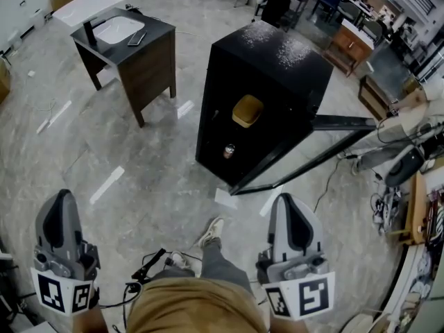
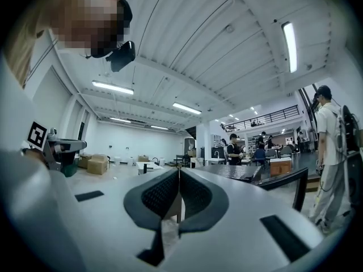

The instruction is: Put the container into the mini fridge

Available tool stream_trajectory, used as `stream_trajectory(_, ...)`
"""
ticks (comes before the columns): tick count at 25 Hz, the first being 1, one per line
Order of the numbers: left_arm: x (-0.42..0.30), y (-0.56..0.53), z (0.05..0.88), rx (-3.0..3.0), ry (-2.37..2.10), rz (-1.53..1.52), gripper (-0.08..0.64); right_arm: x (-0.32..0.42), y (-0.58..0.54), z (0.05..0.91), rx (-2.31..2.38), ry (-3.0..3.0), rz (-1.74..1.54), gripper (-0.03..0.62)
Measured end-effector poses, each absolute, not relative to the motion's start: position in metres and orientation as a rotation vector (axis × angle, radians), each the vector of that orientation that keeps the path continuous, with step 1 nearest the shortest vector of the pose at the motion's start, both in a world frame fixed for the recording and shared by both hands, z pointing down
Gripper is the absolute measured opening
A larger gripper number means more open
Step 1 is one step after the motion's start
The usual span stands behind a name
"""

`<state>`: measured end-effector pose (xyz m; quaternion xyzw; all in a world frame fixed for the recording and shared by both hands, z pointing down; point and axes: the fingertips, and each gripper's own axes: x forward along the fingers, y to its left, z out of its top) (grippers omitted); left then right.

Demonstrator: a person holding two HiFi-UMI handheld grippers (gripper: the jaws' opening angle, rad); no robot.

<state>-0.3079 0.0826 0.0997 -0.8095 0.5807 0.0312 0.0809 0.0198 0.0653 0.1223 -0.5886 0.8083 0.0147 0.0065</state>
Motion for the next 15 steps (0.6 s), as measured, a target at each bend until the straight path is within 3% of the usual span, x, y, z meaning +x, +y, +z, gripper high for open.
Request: stream_trajectory(15, -0.293, 0.091, 0.102, -2.449, 1.692, 0.104, 0.002, 0.038, 0.087, 0.123, -1.892, 2.488, 0.058, 0.002)
